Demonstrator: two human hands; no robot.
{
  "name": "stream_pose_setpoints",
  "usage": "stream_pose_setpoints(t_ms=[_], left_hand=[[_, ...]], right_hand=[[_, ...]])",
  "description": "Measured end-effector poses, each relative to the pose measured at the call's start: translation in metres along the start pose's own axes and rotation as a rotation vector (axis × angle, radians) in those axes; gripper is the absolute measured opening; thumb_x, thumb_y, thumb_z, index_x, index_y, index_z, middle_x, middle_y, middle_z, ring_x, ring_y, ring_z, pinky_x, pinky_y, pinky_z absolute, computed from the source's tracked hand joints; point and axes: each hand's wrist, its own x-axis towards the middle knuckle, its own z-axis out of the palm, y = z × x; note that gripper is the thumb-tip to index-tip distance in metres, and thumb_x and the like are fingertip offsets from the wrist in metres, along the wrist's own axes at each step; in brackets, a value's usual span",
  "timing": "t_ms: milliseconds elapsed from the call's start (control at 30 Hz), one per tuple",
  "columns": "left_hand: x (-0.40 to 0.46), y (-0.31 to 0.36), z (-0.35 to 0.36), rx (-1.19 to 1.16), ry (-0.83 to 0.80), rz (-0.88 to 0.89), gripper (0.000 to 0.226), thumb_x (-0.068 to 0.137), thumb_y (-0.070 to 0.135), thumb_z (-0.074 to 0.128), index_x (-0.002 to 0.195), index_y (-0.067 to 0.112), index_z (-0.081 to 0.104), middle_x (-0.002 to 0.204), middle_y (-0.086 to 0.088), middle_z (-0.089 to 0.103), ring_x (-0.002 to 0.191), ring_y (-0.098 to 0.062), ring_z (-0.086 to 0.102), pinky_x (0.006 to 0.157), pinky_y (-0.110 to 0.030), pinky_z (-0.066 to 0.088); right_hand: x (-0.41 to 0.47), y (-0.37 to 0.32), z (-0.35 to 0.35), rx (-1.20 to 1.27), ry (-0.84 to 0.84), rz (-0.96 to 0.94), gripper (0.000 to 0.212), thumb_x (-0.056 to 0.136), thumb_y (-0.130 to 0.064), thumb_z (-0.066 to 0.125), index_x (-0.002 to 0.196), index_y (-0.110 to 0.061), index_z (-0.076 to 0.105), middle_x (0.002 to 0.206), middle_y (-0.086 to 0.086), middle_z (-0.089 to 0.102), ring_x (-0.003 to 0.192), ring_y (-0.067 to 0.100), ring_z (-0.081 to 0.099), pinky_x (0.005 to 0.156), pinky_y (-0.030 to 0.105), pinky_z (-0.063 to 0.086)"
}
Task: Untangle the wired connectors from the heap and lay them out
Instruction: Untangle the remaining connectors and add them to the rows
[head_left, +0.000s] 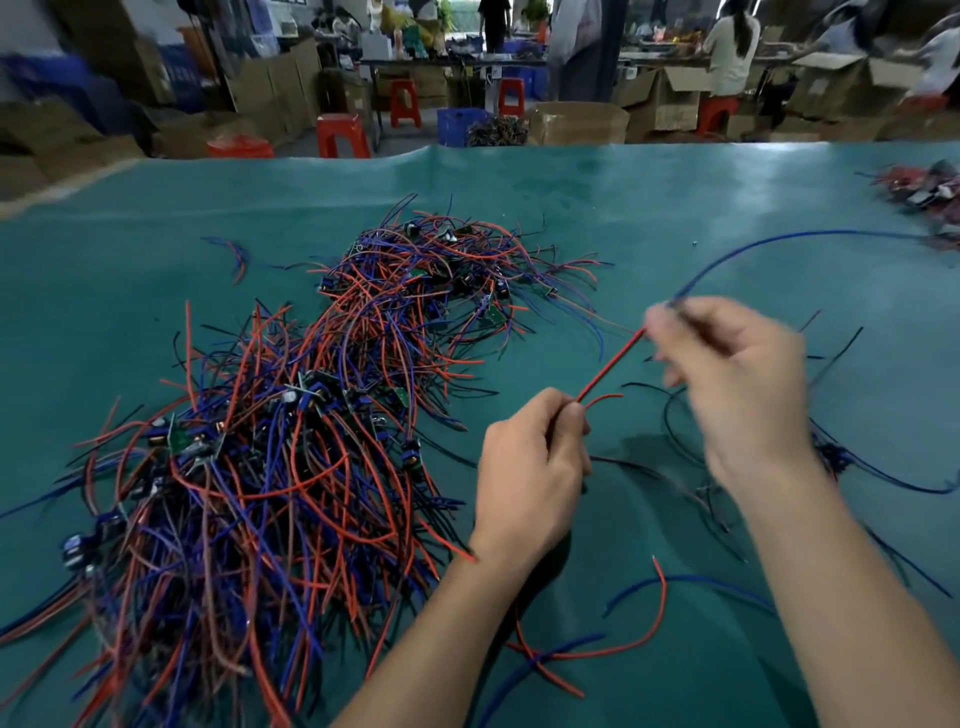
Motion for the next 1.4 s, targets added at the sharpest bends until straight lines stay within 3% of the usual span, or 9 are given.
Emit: stream_pose_setpoints(t_ms=[200, 333, 467, 533, 633, 800, 900, 1067, 1400], left_hand=[[0.002, -0.001, -0.002, -0.042, 0.092, -0.046, 0.025, 0.102, 0.018, 0.048, 0.08, 0.018, 0.06, 0.066, 0.006, 0.069, 0.055, -0.011, 0.059, 0.06, -0.03, 0.051], [0.0, 0.003, -0.003, -0.021, 0.111, -0.052, 0.032, 0.098, 0.013, 0.052, 0.067, 0.022, 0.052, 0.058, 0.014, 0.062, 0.054, -0.002, 0.054, 0.058, -0.021, 0.043], [0.001, 0.003, -0.003, 0.035, 0.119, -0.061, 0.046, 0.093, 0.008, 0.058, 0.059, 0.029, 0.035, 0.059, 0.009, 0.051, 0.063, -0.012, 0.047, 0.052, -0.015, 0.028], [0.002, 0.003, -0.003, 0.02, 0.133, -0.062, 0.037, 0.096, 0.013, 0.056, 0.063, 0.026, 0.043, 0.056, 0.01, 0.053, 0.059, -0.012, 0.048, 0.053, -0.017, 0.034], [0.002, 0.003, -0.002, -0.008, 0.122, -0.073, 0.021, 0.099, 0.02, 0.051, 0.079, 0.016, 0.058, 0.065, 0.002, 0.066, 0.064, -0.019, 0.061, 0.066, -0.038, 0.052], [0.002, 0.003, -0.003, -0.017, 0.122, -0.05, 0.021, 0.098, 0.027, 0.047, 0.087, 0.015, 0.06, 0.074, -0.005, 0.069, 0.073, -0.033, 0.061, 0.068, -0.047, 0.051], [0.001, 0.004, -0.003, -0.023, 0.125, -0.048, 0.019, 0.097, 0.025, 0.047, 0.085, 0.016, 0.059, 0.072, -0.002, 0.067, 0.072, -0.029, 0.06, 0.069, -0.046, 0.05], [0.002, 0.002, -0.003, -0.035, 0.127, -0.078, 0.013, 0.097, 0.024, 0.049, 0.09, 0.019, 0.058, 0.069, 0.0, 0.069, 0.07, -0.02, 0.064, 0.072, -0.042, 0.052], [0.004, -0.001, -0.002, -0.058, 0.17, -0.12, 0.013, 0.101, 0.023, 0.048, 0.099, 0.02, 0.06, 0.078, 0.0, 0.072, 0.07, -0.026, 0.065, 0.071, -0.045, 0.054]], right_hand=[[-0.001, -0.086, 0.02, 0.184, 0.132, -0.24, 0.007, 0.089, -0.026, 0.074, 0.082, -0.025, 0.074, 0.068, -0.004, 0.065, 0.053, 0.011, 0.052, 0.049, 0.03, 0.042], [-0.005, -0.136, 0.08, 0.233, -0.383, -0.164, 0.018, 0.091, -0.025, 0.075, 0.078, -0.013, 0.076, 0.071, 0.005, 0.071, 0.05, 0.009, 0.055, 0.045, 0.024, 0.042], [0.0, -0.14, 0.14, -0.263, -0.858, -0.141, 0.057, 0.088, -0.037, 0.079, 0.113, 0.013, 0.066, 0.093, 0.023, 0.075, 0.057, 0.019, 0.072, 0.045, 0.028, 0.047], [0.016, -0.122, 0.154, -0.515, -0.934, -0.12, 0.042, 0.088, -0.033, 0.077, 0.109, 0.003, 0.071, 0.091, 0.019, 0.077, 0.064, 0.023, 0.075, 0.044, 0.025, 0.049], [0.048, -0.08, 0.157, -0.753, -0.793, -0.031, 0.014, 0.091, -0.019, 0.067, 0.101, -0.014, 0.075, 0.091, 0.015, 0.077, 0.073, 0.028, 0.077, 0.051, 0.03, 0.058], [0.07, -0.013, 0.151, -0.905, -0.859, 0.255, 0.028, 0.098, -0.015, 0.057, 0.126, -0.015, 0.063, 0.111, 0.02, 0.071, 0.069, 0.029, 0.074, 0.043, 0.026, 0.048], [0.073, 0.007, 0.149, -0.624, -0.78, 0.412, 0.017, 0.101, -0.013, 0.059, 0.115, -0.01, 0.067, 0.128, 0.02, 0.063, 0.042, 0.014, 0.061, 0.039, 0.019, 0.03], [0.081, 0.01, 0.125, -0.267, -0.36, 0.432, 0.011, 0.091, -0.012, 0.068, 0.08, -0.014, 0.071, 0.084, 0.006, 0.072, 0.034, 0.009, 0.046, 0.037, 0.013, 0.02], [0.046, -0.014, 0.021, 0.595, -0.151, 0.684, 0.018, 0.101, -0.002, 0.04, 0.094, -0.013, 0.051, 0.062, 0.001, 0.055, 0.052, 0.01, 0.045, 0.045, 0.018, 0.036]])
